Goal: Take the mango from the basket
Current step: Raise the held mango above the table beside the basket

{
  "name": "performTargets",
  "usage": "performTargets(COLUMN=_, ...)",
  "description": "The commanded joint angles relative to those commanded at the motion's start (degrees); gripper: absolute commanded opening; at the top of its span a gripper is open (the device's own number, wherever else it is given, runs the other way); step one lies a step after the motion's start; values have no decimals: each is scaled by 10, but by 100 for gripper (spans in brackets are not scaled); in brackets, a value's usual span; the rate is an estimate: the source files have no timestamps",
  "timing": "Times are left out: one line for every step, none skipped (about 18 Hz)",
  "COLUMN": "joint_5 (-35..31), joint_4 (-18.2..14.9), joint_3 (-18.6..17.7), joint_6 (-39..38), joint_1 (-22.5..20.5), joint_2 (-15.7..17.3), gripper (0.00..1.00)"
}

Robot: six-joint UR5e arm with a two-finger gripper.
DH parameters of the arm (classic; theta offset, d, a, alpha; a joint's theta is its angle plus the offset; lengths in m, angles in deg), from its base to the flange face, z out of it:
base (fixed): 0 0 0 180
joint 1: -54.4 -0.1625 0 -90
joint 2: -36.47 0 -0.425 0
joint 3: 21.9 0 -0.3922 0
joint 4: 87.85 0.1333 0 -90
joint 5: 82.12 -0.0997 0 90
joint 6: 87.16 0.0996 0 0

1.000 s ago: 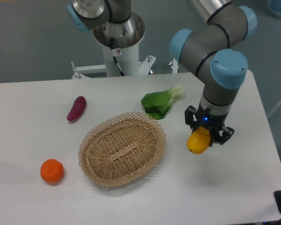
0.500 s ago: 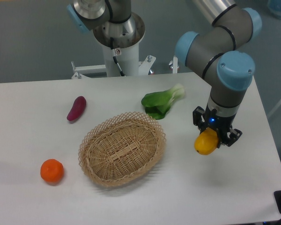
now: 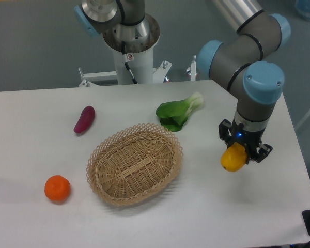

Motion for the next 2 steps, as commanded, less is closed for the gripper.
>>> performTargets(joint_5=0, joint_4=0, joint_3=-1, joint_6=1, joint_1=-2, joint_2=0, gripper=41)
performTargets(joint_5=0, joint_4=0, joint_3=-1, joint_6=1, joint_1=-2, joint_2=0, gripper=41)
